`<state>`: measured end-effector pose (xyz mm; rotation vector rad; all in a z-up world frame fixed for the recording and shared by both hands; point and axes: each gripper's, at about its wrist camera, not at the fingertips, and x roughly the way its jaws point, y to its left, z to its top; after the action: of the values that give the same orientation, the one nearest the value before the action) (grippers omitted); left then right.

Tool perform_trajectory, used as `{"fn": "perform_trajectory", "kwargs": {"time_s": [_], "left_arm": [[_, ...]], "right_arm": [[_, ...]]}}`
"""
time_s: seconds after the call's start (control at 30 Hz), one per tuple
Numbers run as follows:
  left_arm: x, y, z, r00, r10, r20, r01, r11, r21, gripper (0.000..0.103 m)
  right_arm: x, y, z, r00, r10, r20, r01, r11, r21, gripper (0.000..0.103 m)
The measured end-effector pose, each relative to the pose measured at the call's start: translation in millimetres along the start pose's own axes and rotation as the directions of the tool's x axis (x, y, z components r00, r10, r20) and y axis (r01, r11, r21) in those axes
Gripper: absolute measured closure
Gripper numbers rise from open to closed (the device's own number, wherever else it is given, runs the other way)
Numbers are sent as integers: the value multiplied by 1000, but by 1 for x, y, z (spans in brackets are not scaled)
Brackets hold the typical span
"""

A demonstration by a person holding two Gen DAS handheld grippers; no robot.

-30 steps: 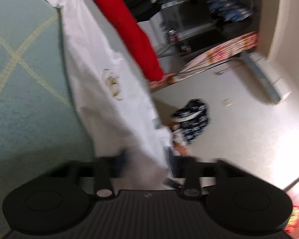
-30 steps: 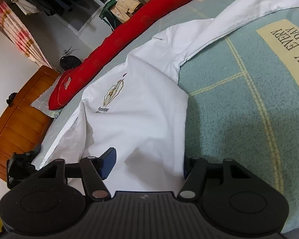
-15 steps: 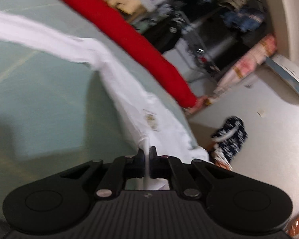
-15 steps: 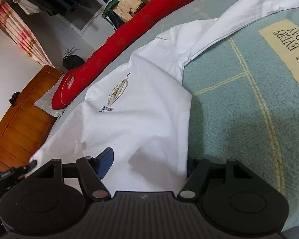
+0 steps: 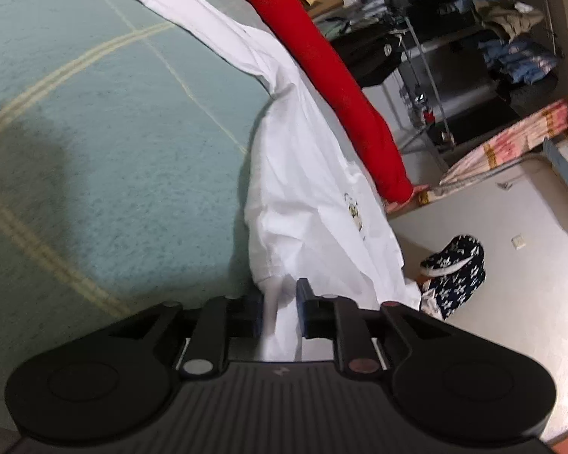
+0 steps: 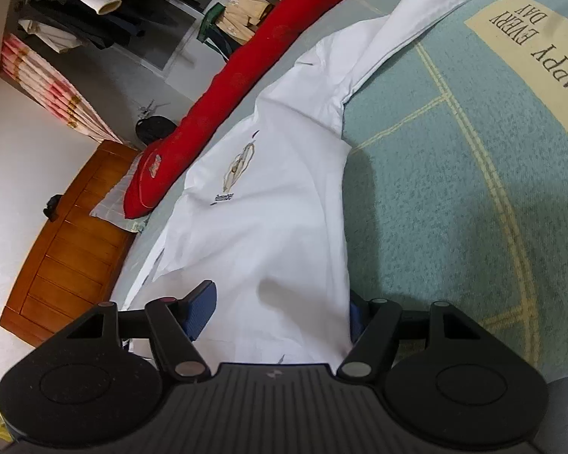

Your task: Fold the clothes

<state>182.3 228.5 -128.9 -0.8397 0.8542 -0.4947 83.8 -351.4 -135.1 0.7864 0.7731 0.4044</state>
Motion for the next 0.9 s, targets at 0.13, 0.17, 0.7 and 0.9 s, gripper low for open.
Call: {"fn": "perform_trajectory", "kwargs": {"time_s": [0.13,0.17,0.7,0.9], "left_arm": [[-17,-11,-6,999,34,6,-35,998,57,102],[-25,-17,-8,999,34,19,-35,997,69,102],[-73,-4,-30,985,173,27,-173,985,11,101],[-72,-5,-22,974,226,27,-227,971,77,86]], "right_arm": [[1,1,1,999,-32,-9,32,999,-24,75],[0,1,2,1000,-29,-12,28,999,-26,76],[6,2,11,996,-53,-68,51,998,-35,56],[-3,4,2,998,-38,-58,37,999,-29,40]]}}
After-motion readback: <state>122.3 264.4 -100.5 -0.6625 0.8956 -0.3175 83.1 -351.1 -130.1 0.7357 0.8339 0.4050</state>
